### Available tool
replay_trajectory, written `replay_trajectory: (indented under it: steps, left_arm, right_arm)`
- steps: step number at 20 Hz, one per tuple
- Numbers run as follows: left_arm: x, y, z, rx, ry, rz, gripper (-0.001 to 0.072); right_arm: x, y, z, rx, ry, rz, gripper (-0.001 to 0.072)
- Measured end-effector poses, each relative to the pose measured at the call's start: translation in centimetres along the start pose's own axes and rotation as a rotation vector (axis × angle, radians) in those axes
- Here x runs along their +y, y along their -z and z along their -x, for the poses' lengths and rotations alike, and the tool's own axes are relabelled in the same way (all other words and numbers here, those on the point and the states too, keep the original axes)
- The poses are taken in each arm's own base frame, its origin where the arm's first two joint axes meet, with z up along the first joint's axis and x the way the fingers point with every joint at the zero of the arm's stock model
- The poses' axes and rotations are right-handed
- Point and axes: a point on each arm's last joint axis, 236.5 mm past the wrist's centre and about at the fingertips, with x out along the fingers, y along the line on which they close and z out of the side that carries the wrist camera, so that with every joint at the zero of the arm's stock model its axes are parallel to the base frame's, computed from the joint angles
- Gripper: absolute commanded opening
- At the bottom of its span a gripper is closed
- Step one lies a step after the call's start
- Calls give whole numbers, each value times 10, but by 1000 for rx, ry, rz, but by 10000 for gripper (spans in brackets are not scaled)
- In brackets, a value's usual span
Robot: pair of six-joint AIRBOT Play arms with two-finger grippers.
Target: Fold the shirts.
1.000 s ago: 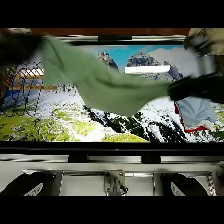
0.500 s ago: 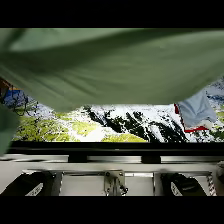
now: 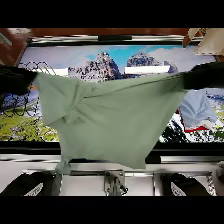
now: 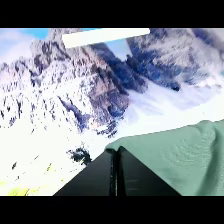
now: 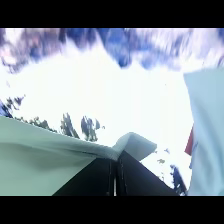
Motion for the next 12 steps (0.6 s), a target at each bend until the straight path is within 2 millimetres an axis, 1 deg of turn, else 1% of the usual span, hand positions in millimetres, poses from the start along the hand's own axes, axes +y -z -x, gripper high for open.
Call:
replay_trajectory:
  steps: [2, 4, 5, 6, 7, 8, 9, 10, 11, 12]
  left_arm:
    - [11, 30, -52, 81, -25, 42, 30]
    - [17, 49, -95, 126, -38, 105, 30]
    - [18, 61, -117, 155, -37, 141, 37]
    - [17, 72, -136, 185, -30, 177, 100]
    - [15, 85, -154, 221, -20, 214, 225]
    - [13, 101, -169, 272, -12, 251, 445]
    - [11, 113, -180, 310, -7, 276, 662]
    - [10, 125, -186, 352, -7, 296, 720]
    - [13, 138, -188, 398, -13, 314, 720]
    - [17, 146, -185, 439, -21, 312, 720]
  right_arm:
    - [-8, 4, -62, 84, 15, -52, 73]
    - [-12, 2, -118, 114, 24, -135, 73]
    - [-12, 1, -141, 120, 22, -179, 73]
    - [-9, 0, -163, 123, 5, -226, 73]
    - [-3, 2, -183, 137, -19, -269, 102]
    - [4, 5, -197, 155, -47, -309, 288]
    - [11, 9, -209, 174, -73, -339, 530]
    - [16, 12, -216, 194, -92, -360, 551]
    - [19, 15, -219, 211, -106, -366, 551]
    - [18, 21, -217, 239, -113, -351, 551]
